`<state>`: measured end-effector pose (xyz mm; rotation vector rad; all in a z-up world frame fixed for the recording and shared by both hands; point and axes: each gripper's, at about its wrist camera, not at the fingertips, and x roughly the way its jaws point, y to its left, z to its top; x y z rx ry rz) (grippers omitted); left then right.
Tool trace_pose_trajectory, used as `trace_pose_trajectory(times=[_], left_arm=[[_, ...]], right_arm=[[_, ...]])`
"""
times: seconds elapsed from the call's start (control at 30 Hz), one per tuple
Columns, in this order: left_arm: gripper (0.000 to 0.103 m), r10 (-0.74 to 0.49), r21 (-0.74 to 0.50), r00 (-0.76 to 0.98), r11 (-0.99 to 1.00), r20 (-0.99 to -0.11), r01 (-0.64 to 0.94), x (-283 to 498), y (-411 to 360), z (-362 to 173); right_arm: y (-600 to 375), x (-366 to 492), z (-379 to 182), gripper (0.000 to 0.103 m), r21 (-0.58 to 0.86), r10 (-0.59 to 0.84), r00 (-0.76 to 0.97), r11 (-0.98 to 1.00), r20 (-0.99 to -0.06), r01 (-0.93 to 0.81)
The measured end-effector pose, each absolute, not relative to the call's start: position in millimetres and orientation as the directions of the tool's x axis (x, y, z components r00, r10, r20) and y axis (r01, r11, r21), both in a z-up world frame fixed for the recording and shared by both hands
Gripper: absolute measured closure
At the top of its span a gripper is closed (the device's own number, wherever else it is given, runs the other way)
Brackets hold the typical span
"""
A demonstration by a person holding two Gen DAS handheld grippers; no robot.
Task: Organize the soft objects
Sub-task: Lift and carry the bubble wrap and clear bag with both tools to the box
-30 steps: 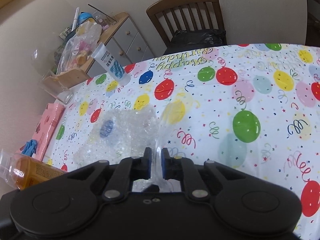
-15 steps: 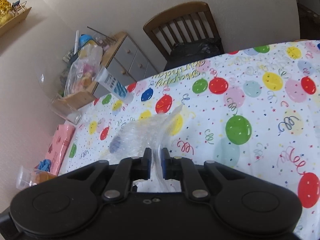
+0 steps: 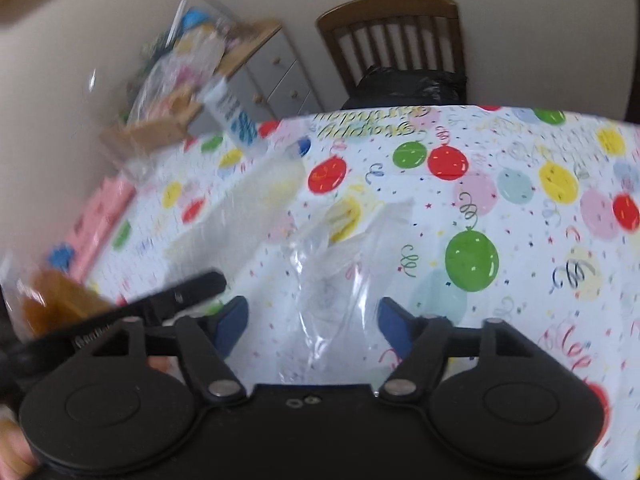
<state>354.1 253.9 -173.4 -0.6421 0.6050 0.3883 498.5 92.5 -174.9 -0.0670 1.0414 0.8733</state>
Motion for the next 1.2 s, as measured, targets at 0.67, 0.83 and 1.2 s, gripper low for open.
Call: trace_pose_trajectory(times=[0.67, 0.83, 1.2], left_arm=[[0.098, 0.115, -0.422, 0.791, 0.795, -0.600, -0.435, 346.9, 243.7, -138.7], [0.098, 0.098, -0.432, 0.818, 0.810, -0.566, -0.396, 343.5, 232.9, -109.1], [0.098, -0.011, -0.411, 0.856, 0.880, -0.518, -0.237, 323.7, 174.3, -50.2]], right_arm=[[59.5, 487.8, -124.6, 0.100, 0.218, 0.566, 0.490, 0.772, -0.663, -0.597], [23.2, 484.0, -95.2, 0.100, 0.256, 0.579, 0.528, 0.787, -0.621, -0.562], [-70.5, 424.9, -43.6, 0.100, 0.286, 0.566, 0.585, 0.815, -0.581, -0.504]])
